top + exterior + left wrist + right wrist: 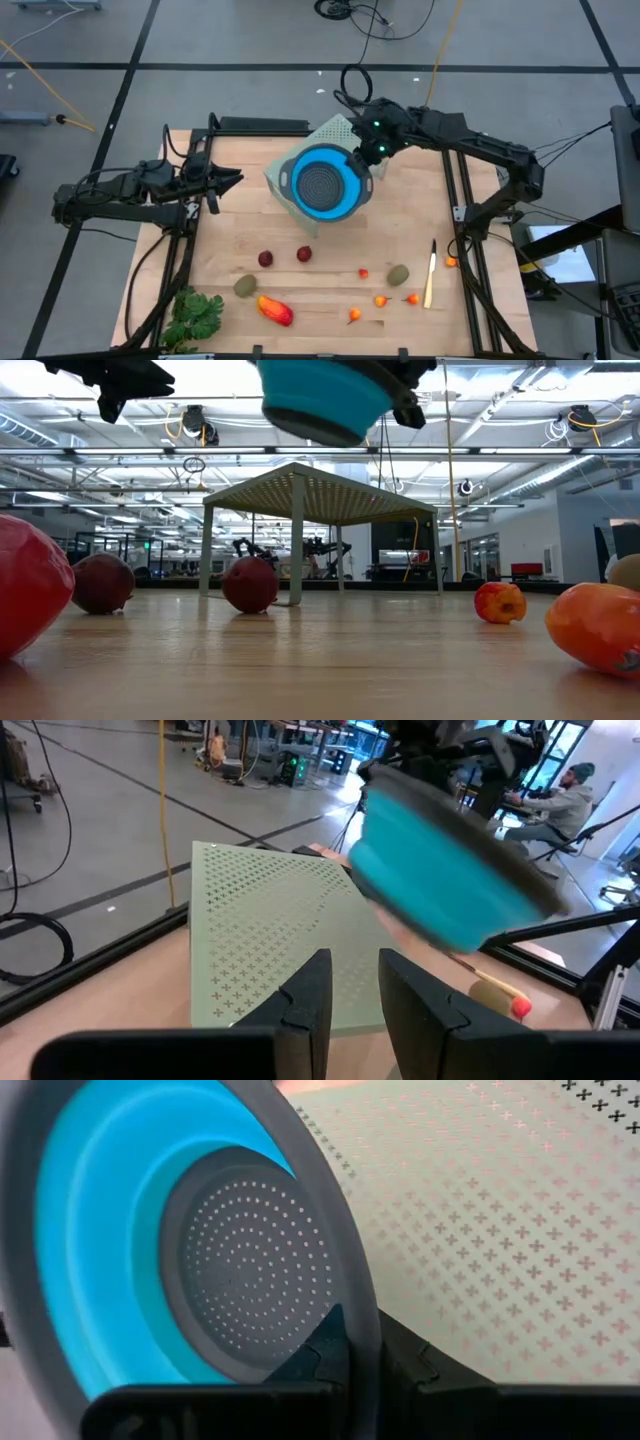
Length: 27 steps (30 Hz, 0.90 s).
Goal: Pick & Place Fruit
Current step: Put the collapsible colander on the shelf
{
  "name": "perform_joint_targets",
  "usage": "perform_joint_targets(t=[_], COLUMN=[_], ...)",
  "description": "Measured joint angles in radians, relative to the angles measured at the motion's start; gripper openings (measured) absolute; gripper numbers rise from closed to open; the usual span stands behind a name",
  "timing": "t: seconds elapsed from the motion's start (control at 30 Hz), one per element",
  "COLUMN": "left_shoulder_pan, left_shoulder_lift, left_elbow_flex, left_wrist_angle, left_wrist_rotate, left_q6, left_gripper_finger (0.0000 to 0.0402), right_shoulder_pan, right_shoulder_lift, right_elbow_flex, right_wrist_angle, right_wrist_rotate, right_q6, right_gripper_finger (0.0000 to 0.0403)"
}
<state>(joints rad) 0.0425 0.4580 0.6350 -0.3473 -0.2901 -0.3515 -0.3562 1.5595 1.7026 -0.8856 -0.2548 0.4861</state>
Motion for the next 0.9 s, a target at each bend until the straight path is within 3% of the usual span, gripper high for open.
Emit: perform_joint_targets(t=[0.4,0.9], left_shoulder_pan=[0.0,0.0], left_shoulder_lift=[0.0,0.0], left_elbow_flex=[0.0,0.0], left_wrist_angle=[0.0,0.0], left_wrist_rotate=[0.0,0.0], left_q6=[0.001,0.003], left_gripper_finger=[0.0088,0.0088], right_shoulder_pan=[-0.071,-0.076], right_shoulder_lift=[0.093,0.126], right_elbow_flex=[0.04,0.039], right_wrist_angle=[-0.018,0.013], right_wrist_rotate=[0.025,0.015], right_q6=[0.029,0.074], right_gripper_finger=[0.0009,0.0009])
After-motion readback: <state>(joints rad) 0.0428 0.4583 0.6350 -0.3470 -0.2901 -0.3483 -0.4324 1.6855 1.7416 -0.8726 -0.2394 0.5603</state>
